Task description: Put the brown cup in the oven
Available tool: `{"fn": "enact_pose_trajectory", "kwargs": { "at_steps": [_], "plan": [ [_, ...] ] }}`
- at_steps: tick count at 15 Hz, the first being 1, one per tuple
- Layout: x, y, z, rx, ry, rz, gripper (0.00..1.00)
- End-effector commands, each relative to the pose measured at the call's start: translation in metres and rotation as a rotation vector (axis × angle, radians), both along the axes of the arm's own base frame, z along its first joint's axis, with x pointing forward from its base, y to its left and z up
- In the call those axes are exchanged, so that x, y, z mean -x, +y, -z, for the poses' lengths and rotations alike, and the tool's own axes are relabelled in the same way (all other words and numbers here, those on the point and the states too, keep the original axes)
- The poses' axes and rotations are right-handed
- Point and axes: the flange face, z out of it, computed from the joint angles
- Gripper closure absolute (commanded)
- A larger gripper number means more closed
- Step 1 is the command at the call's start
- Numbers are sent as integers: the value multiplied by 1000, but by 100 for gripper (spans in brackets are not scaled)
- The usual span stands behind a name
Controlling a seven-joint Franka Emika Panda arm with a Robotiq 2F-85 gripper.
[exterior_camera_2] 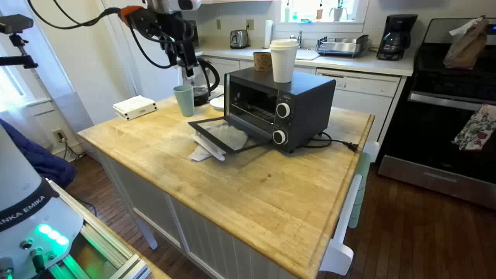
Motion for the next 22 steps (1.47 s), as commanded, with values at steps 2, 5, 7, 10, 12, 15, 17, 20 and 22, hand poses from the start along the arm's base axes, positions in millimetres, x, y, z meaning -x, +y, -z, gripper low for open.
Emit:
{"fn": "enact_pose_trajectory", "kwargs": {
  "at_steps": [2,5,7,10,12,15,17,20,22],
  "plan": [
    [0,0,-1,0,1,0,0],
    [0,0,-1,0,1,0,0],
    [-1,0,0,1,-1,7,0],
    [-9,5,-13,-6,-89,33,0],
    [-24,5,-30,25,-169,34,0],
    [-53,2,-49,67,-228,53,0],
    [-79,-6,-58,122,-223,144,0],
    [-123,-27,-74,156,-200,310,0],
    [-149,-36,-79,165,-186,416,0]
  ]
}}
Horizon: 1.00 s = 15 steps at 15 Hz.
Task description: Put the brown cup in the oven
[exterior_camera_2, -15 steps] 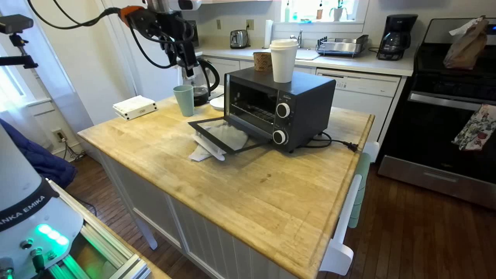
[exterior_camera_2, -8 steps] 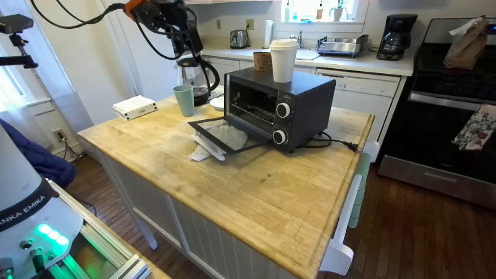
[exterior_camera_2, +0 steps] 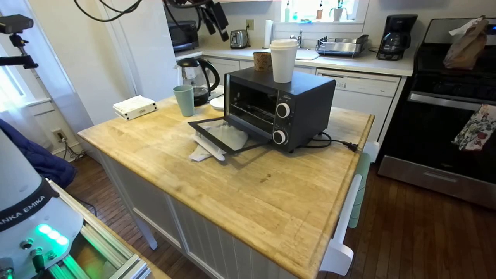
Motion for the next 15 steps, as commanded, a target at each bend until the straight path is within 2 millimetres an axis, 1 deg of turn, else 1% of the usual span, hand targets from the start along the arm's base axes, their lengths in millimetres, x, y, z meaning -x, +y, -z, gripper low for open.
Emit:
{"fn": "enact_pose_trajectory", "kwargs": {
  "at_steps": [1,3,4,5,6,8,9,10,13,15],
  "plan": [
    [-62,-18,-5,-16,36,196,0],
    [-87,-24,-7,-71,41,294,0],
    [-95,-22,-8,-129,49,320,0],
    [-68,-21,-4,-72,33,248,0],
    [-78,-22,-4,-89,40,273,0],
    [-90,-23,-3,-101,42,290,0],
    [-89,-27,2,-91,48,395,0],
    [-92,-32,8,-86,39,460,0],
    [-98,-44,29,-79,29,614,0],
    [-102,-48,42,-78,43,721,0]
  ]
}}
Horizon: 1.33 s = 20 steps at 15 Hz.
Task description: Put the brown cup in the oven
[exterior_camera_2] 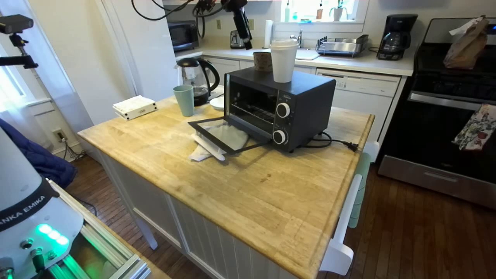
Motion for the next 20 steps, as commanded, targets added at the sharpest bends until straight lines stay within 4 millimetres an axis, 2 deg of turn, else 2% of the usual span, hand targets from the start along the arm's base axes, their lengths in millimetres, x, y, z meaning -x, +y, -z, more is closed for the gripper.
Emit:
{"fn": "enact_pose_trajectory", "kwargs": {
  "at_steps": [1,5,9,13,18,20],
  "plan": [
    [-12,-3,22,12,13,195,0],
    [-23,10,37,-46,-34,375,0],
    [-27,21,32,-67,-71,473,0],
    [-35,14,30,-80,-109,527,0],
    [-56,4,43,-76,-131,531,0],
    [-63,4,50,-70,-125,533,26]
  ]
}}
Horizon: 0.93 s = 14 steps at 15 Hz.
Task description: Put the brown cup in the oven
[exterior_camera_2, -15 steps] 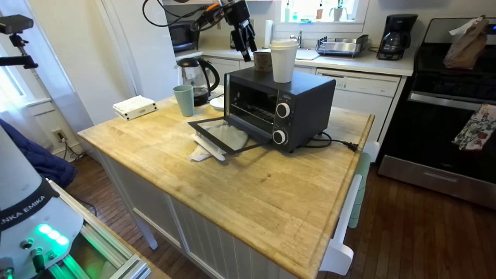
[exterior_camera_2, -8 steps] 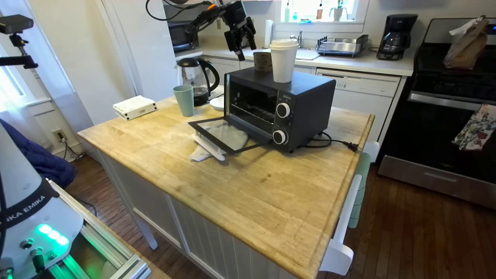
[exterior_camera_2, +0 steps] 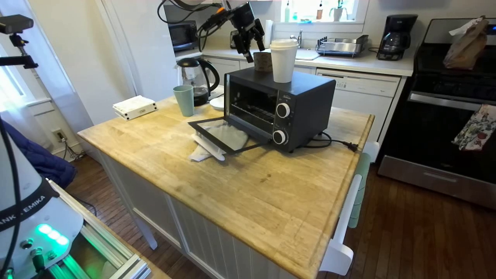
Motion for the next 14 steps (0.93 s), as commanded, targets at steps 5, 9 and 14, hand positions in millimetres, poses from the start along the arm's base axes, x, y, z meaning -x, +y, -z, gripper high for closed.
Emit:
{"fn": "enact_pose_trajectory", "kwargs": {
  "at_steps": [5,9,14],
  "plan": [
    [-22,-1,10,24,-4,23,62],
    [-13,-1,12,17,27,18,91],
    [-5,3,7,4,62,2,100]
  ]
}}
